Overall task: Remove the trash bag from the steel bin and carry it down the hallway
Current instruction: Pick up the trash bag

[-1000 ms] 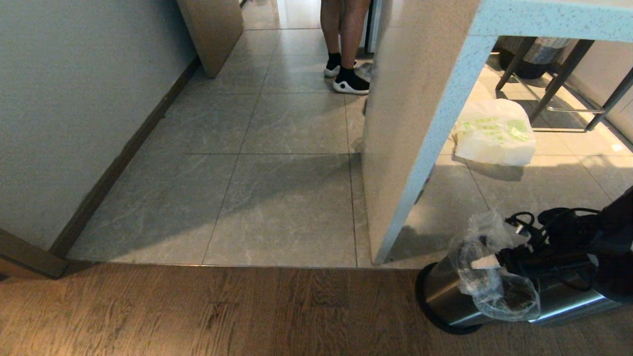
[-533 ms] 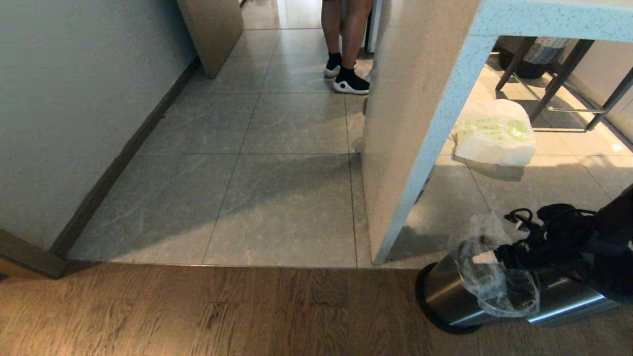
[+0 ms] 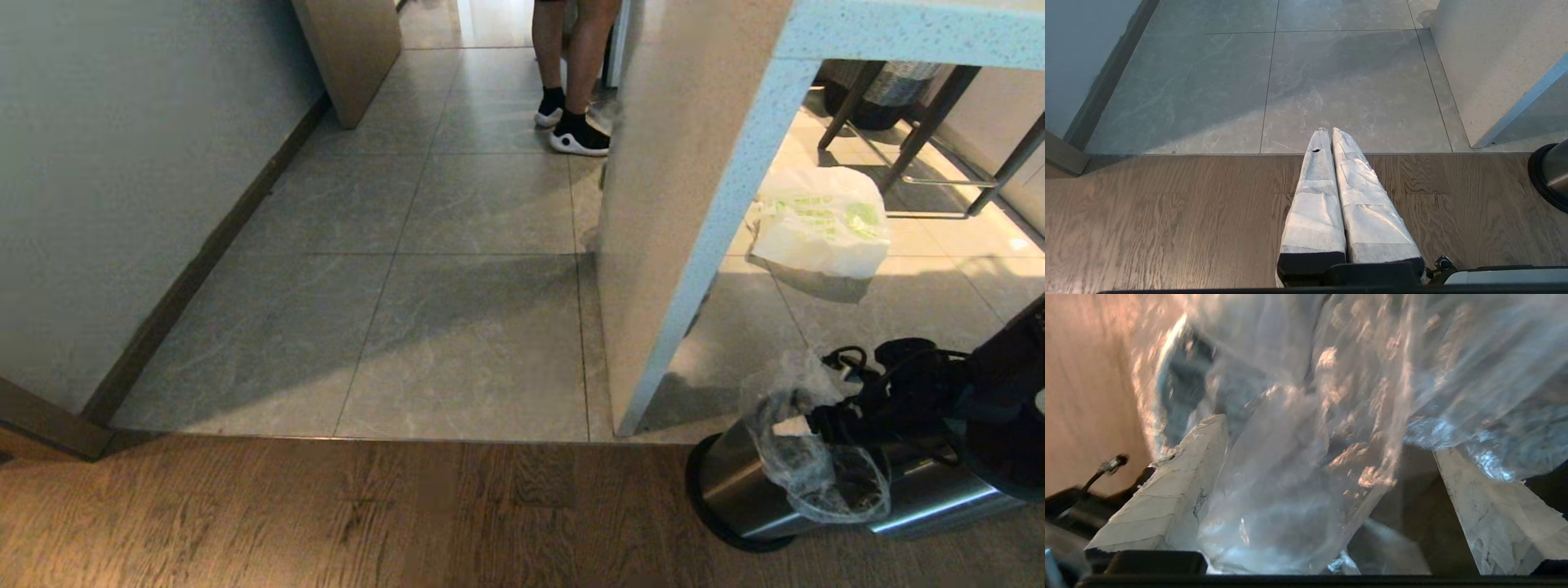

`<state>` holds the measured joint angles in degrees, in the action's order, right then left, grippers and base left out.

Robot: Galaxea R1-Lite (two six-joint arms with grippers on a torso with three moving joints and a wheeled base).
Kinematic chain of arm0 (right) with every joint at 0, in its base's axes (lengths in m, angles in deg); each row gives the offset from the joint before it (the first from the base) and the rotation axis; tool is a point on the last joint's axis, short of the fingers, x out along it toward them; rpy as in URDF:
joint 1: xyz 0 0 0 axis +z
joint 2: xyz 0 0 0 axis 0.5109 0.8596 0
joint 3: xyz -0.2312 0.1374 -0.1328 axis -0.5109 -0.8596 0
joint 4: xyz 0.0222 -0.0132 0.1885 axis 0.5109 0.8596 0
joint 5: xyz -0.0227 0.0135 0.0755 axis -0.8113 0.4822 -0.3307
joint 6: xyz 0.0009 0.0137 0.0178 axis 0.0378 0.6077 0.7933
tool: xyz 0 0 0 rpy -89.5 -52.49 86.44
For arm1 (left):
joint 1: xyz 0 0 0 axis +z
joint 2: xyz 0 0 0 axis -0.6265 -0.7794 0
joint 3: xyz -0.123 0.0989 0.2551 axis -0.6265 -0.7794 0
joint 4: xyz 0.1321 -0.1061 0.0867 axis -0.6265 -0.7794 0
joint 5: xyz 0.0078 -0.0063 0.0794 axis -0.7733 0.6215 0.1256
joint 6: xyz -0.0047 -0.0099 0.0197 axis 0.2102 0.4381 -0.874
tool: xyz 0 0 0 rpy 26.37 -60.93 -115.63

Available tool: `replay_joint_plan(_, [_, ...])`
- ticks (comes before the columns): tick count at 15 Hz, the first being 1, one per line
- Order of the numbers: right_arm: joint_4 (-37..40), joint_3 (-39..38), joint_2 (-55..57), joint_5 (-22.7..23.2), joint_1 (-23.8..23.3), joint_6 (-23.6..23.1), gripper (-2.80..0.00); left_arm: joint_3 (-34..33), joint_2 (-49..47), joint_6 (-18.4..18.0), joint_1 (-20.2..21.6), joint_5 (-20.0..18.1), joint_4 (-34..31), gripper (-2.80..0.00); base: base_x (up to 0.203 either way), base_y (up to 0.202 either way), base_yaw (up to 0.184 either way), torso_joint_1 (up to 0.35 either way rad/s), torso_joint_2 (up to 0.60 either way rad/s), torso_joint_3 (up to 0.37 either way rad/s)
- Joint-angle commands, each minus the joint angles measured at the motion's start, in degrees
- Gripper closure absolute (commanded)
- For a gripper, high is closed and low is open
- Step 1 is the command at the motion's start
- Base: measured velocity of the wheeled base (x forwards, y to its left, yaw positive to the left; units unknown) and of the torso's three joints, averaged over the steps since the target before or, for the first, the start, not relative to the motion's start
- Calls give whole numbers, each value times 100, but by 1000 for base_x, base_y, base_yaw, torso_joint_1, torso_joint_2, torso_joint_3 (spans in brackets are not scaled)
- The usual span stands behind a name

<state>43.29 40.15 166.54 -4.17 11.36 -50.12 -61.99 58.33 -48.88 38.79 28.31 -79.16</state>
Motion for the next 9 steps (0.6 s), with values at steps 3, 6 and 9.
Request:
replay_joint_plan(3, [-196,52,98,-66,65,-6,-280,0,-7,-3,0,1,1,0,0,0,0,0,0,0])
replay_joint_plan(6, [-205,16,106,-68,74,-6,-280,0,-7,-3,0,1,1,0,0,0,0,0,0,0])
replay_joint_plan(9, [-212,59,123,-108,159,-6,0,-1,-7,-3,0,1,1,0,0,0,0,0,0,0])
